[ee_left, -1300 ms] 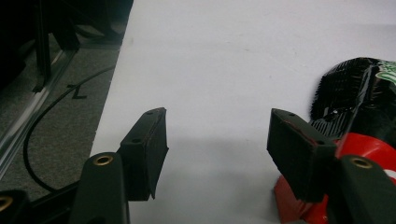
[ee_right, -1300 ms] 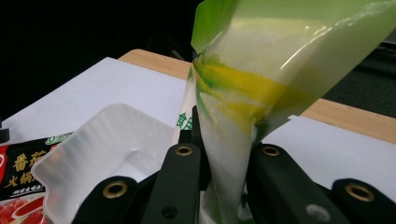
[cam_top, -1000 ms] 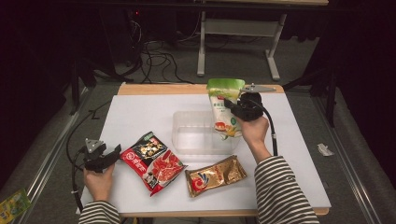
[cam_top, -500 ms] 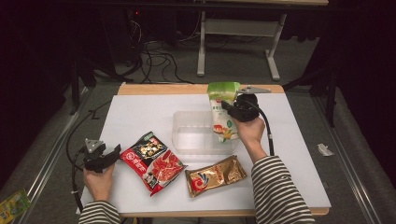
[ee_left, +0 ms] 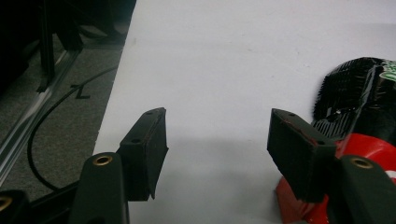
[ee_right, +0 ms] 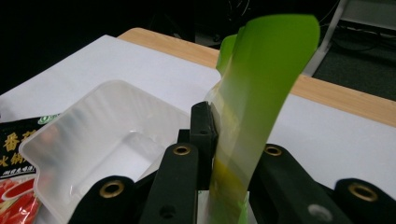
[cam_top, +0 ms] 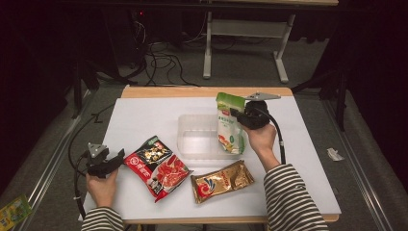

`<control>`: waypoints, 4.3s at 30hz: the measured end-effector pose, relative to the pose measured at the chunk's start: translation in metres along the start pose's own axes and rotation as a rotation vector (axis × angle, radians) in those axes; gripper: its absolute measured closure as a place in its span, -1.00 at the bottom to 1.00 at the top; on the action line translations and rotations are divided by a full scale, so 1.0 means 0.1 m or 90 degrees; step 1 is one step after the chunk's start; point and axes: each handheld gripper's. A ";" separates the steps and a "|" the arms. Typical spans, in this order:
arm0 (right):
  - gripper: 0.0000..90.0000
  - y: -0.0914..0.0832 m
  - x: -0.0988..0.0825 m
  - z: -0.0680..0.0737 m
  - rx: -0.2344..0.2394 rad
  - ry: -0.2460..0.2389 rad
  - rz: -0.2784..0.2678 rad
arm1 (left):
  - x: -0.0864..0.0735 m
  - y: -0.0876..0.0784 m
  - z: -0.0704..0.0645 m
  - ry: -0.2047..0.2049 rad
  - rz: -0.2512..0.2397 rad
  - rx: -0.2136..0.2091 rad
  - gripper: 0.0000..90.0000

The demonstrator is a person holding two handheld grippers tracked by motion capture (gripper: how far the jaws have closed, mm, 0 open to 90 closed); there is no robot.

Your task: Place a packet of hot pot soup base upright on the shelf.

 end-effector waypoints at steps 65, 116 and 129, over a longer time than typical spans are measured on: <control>1.00 -0.28 -0.84 0.13 0.060 -0.043 0.113 | 0.00 0.00 -0.02 0.008 -0.003 0.002 -0.15; 0.20 -0.96 -1.24 0.16 0.017 0.009 0.002 | 0.00 0.00 0.00 0.000 0.001 -0.004 -0.16; 0.14 -0.93 -1.43 0.19 0.033 0.033 0.051 | 0.00 0.00 -0.01 0.004 0.002 0.001 -0.15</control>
Point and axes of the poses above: each handheld gripper's, and its own axes: y roughly forward along the jaws, x roughly out of its top, z roughly to its left, and after that the axes turned 6 degrees about -z, right-handed
